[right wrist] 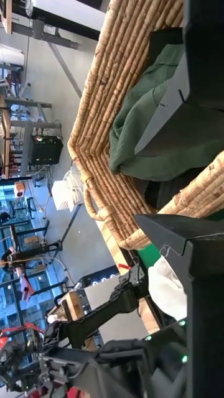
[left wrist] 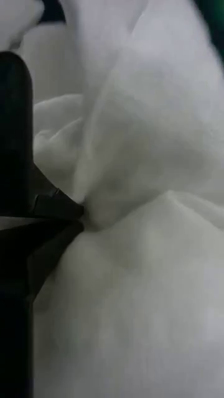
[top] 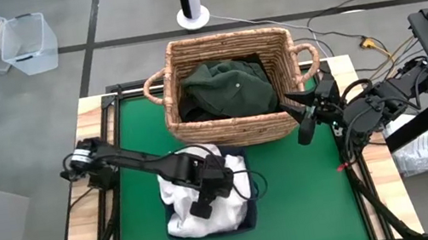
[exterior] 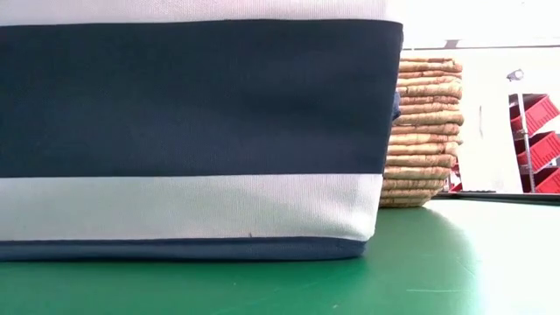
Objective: Sort clothes
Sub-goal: Put the white shirt into the blue laundry organizer
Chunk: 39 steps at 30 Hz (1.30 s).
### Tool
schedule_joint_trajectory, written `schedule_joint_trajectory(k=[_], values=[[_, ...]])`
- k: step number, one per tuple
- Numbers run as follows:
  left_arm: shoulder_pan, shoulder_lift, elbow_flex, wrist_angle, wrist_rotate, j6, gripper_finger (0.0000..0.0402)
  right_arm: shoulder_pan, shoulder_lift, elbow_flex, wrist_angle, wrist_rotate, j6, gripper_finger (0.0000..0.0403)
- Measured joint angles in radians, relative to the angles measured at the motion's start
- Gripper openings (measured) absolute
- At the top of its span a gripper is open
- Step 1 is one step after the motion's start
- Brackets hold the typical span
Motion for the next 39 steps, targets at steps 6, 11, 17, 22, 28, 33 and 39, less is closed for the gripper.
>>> schedule_joint_trajectory(k=[6,11,17,22,28,33,39], values=[[0.006,0.012,-0.072,0.057,-0.001,0.000,0.0000,0.000,0.000,0.000,-0.001,0.000,-0.006,0.0150],[0.007,0.012,-0.146,0.161,0.002,0.001,0.0000,0.000,0.000,-0.001,-0.001,0.000,-0.010,0.0150],[0.008,0.009,-0.240,0.285,0.030,-0.004,0.0000,0.000,0.000,-0.007,-0.001,0.000,-0.009,0.0150],[0.009,0.009,-0.298,0.360,0.055,-0.028,0.0000,0.000,0.000,-0.009,-0.001,0.000,-0.009,0.0150],[0.009,-0.011,-0.279,0.346,0.077,-0.037,0.0000,0.000,0.000,-0.009,-0.001,0.000,-0.008,0.0150],[0.015,-0.045,-0.228,0.317,0.082,-0.037,0.0000,0.000,0.000,-0.010,0.000,0.007,-0.008,0.0150],[0.015,-0.061,-0.123,0.217,0.082,-0.031,0.0000,0.000,0.000,-0.010,0.002,0.008,-0.008,0.0150]])
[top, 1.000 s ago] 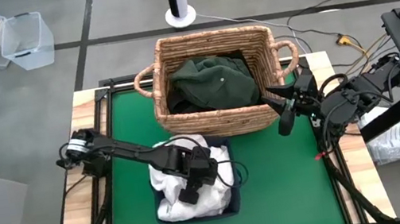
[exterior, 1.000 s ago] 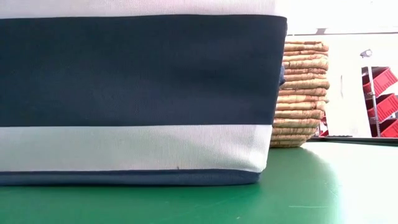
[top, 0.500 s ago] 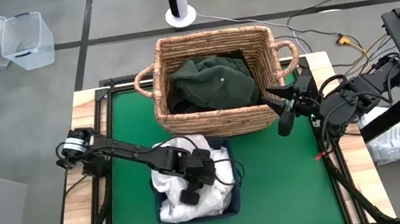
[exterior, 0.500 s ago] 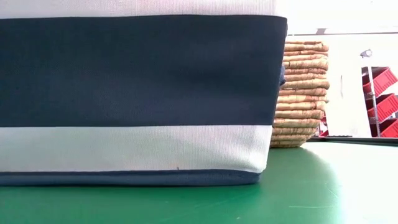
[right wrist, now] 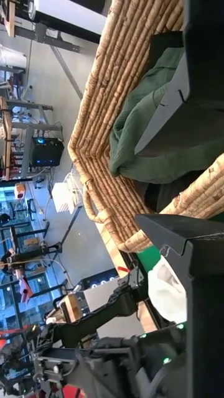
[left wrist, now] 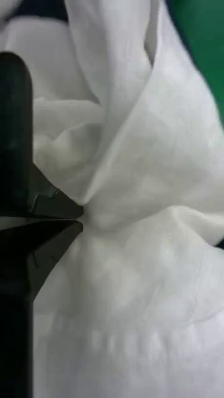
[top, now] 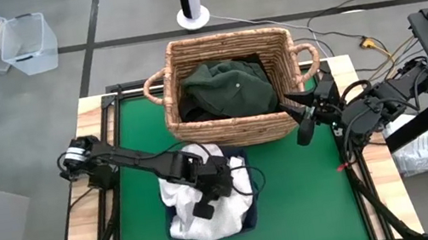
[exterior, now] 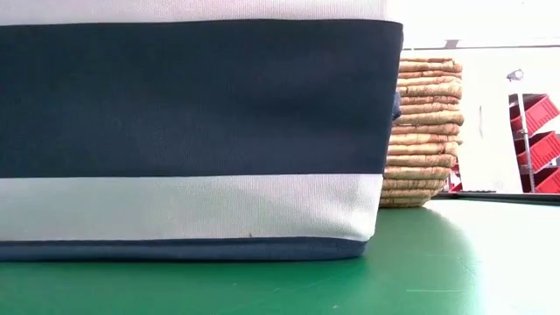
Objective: Sort clothes
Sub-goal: Put the white shirt into the blue laundry organizer
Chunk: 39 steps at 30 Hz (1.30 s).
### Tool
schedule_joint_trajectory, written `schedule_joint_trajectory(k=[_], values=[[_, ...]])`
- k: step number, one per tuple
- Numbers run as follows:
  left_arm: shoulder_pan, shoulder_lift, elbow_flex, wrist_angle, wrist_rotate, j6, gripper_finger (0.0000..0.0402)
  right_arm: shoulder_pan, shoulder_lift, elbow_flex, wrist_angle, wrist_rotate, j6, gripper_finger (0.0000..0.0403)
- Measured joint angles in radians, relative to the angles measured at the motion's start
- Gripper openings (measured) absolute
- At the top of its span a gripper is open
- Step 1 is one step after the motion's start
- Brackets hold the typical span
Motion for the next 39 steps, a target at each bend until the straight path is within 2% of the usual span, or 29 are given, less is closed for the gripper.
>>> schedule_joint_trajectory(k=[8,18,20,23,24,25,28,32,36,39], values=[[0.000,-0.001,0.178,-0.190,0.000,0.028,0.0000,0.000,0.000,0.000,0.002,0.000,0.000,0.0150],[-0.002,-0.003,0.470,-0.556,-0.001,0.068,0.0000,0.000,0.000,0.000,0.002,0.000,0.000,0.0150],[-0.002,-0.004,0.532,-0.655,-0.045,0.056,0.0000,0.000,0.000,0.000,0.001,0.000,0.005,0.0150],[0.000,-0.006,0.598,-0.831,-0.182,0.032,0.0000,0.000,0.000,0.000,0.001,0.000,0.007,0.0150],[0.002,-0.011,0.601,-0.833,-0.221,0.031,0.0000,0.000,0.000,0.000,0.001,0.000,0.007,0.0150],[0.004,-0.028,0.592,-0.809,-0.239,0.031,0.0000,0.000,0.000,0.000,0.001,0.000,0.007,0.0150],[0.009,-0.087,0.534,-0.725,-0.206,0.054,0.0000,0.000,0.000,0.000,-0.001,0.000,0.007,0.0150],[0.024,-0.136,0.424,-0.737,-0.261,0.002,0.0000,0.000,0.000,0.000,-0.002,0.000,0.007,0.0150],[0.039,-0.192,0.259,-0.719,-0.269,-0.051,0.0000,0.000,0.000,0.000,-0.003,0.000,0.001,0.0150],[0.040,-0.238,0.110,-0.644,-0.245,-0.079,0.0000,0.000,0.000,0.000,-0.003,0.000,-0.002,0.0150]])
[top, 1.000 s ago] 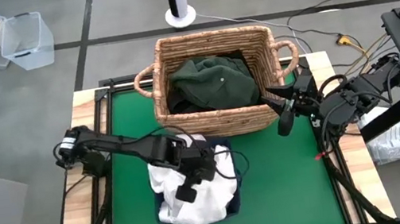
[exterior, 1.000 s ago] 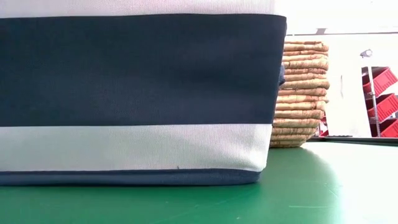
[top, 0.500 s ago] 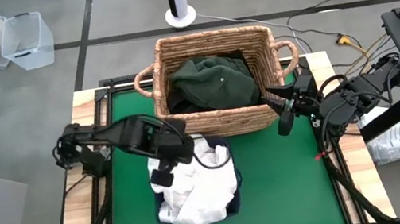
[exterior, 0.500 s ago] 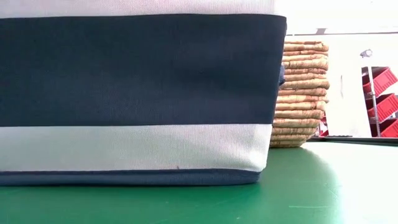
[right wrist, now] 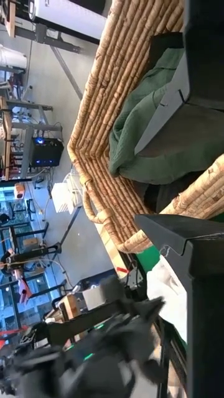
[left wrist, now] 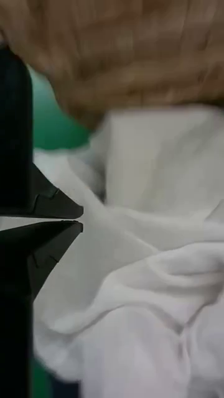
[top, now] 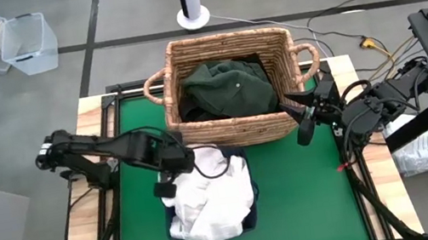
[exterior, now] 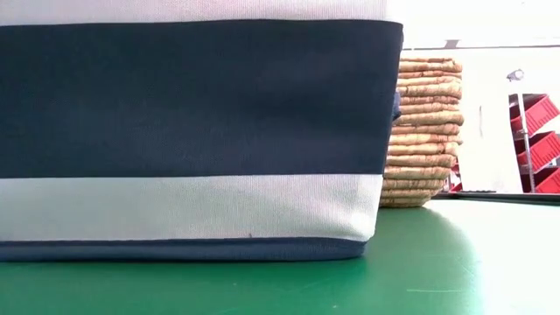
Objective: Sort clothes
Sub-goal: Put the white shirt into the blue laundry organizer
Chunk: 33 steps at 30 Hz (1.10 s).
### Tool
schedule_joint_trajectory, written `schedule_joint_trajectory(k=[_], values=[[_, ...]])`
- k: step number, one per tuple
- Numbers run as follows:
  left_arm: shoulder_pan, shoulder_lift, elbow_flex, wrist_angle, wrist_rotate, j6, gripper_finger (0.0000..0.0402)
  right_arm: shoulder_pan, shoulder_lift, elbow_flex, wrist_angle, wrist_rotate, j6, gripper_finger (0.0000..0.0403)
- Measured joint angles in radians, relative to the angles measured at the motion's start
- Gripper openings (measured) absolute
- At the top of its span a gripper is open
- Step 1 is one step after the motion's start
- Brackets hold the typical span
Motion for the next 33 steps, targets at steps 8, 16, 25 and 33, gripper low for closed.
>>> schedule_joint_trajectory(k=[8,16,25,33], values=[[0.001,-0.059,-0.304,0.327,0.047,-0.063,0.0000,0.000,0.000,0.000,0.000,0.000,-0.003,0.0150],[0.002,-0.040,-0.461,0.515,0.069,-0.096,0.0000,0.000,0.000,-0.001,0.000,0.000,-0.002,0.0150],[0.002,-0.041,-0.614,0.733,0.180,-0.169,0.0000,0.000,0.000,-0.001,0.000,0.001,-0.002,0.0150],[0.001,-0.034,-0.723,0.872,0.193,-0.245,0.0000,0.000,0.000,-0.003,0.000,0.012,-0.001,0.0150]])
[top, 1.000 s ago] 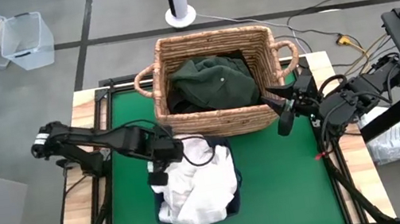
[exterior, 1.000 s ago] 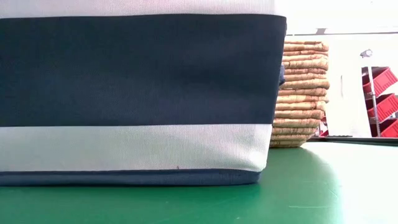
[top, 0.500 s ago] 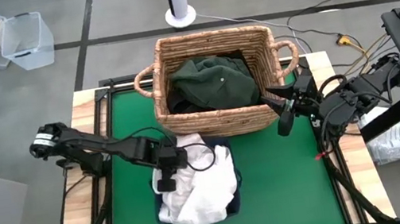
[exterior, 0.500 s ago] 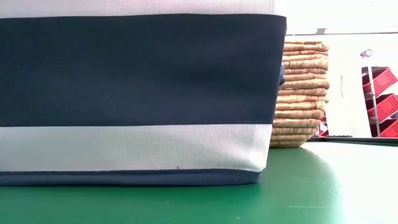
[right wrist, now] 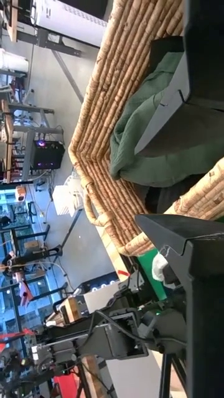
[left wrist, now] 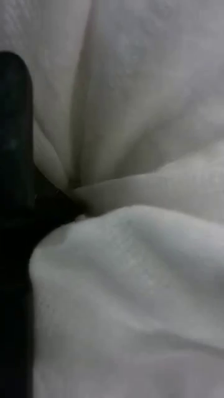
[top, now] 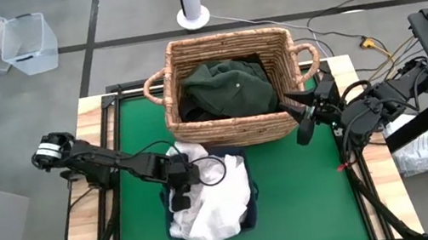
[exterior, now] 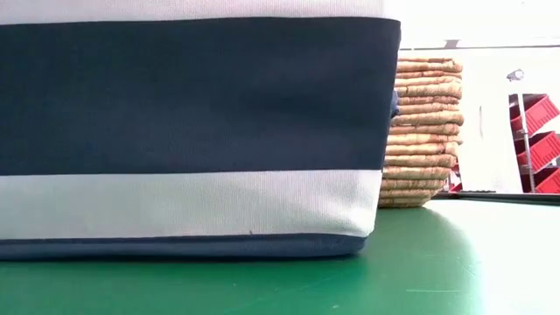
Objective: Sort clothes
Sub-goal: Put the white shirt into the blue laundry organizer
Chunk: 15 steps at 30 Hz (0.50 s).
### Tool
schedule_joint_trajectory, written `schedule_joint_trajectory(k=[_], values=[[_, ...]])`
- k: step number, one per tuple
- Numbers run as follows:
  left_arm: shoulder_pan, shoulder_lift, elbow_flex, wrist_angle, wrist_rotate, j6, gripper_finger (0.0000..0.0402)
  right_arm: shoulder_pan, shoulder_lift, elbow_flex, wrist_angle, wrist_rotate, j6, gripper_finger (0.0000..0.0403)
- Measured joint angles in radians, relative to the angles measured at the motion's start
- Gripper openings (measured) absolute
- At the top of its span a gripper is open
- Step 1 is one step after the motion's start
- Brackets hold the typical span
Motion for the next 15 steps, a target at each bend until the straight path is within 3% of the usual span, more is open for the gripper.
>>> schedule_joint_trajectory(k=[7,15], values=[[-0.001,-0.004,-0.022,0.019,0.004,-0.019,0.0000,0.000,0.000,0.000,0.000,0.016,0.001,0.0150],[-0.001,-0.006,0.068,-0.032,0.026,-0.025,0.0000,0.000,0.000,0.000,0.000,0.016,0.001,0.0150]])
